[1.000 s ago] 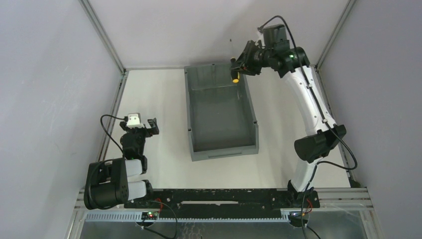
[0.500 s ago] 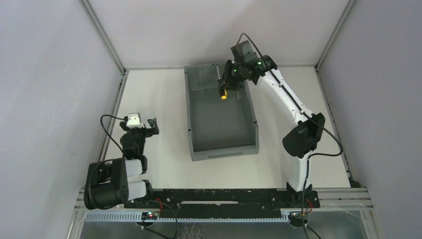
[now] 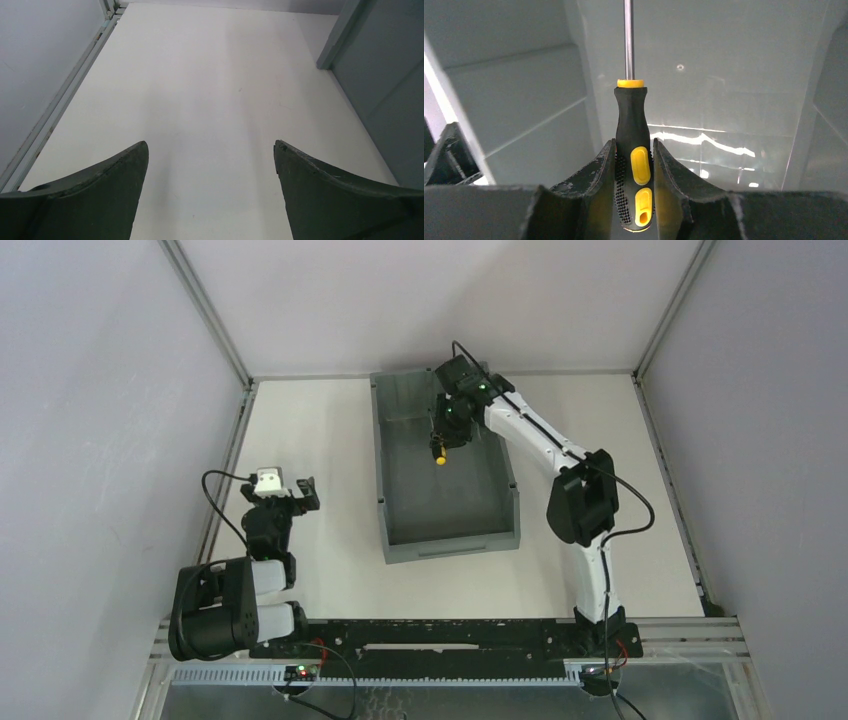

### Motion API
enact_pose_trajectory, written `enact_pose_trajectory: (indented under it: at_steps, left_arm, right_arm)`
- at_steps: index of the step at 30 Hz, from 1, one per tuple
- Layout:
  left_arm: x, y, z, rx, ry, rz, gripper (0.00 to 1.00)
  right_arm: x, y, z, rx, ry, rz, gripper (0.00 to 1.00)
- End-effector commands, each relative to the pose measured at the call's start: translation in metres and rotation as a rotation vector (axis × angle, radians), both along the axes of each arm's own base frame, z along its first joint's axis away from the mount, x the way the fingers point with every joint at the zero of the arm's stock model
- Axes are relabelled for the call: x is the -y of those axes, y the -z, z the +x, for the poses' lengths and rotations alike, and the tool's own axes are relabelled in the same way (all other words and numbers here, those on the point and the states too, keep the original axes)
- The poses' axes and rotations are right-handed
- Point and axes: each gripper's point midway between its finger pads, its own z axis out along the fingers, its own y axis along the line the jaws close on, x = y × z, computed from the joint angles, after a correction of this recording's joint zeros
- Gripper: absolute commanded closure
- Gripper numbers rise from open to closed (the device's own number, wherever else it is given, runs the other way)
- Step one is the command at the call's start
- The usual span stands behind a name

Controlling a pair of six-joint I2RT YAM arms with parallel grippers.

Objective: Put the screwdriver in the bin
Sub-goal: Place the screwdriver in the bin.

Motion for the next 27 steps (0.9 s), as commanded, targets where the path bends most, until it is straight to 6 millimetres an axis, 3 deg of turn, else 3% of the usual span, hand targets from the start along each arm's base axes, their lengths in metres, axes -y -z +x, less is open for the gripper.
enact_pose_trajectory:
  at_steps: [1,17,27]
  left_arm:
    - [-0.001,-0.030,0.011,0.092,-0.002,0.004,0.00]
    - [-0.001,-0.030,0.011,0.091,-0.002,0.003,0.00]
    - [-0.001,-0.029,0.011,0.090,-0.002,0.003,0.00]
  right_arm:
    - [-0.009,0.007,0.010,0.054,-0.005,-0.013,1.00]
    - [-0.002,0.089,0.012,-0.027,0.013,-0.169,1.00]
    - [0.001,0.118,0.007,-0.070,0.008,-0.222,1.00]
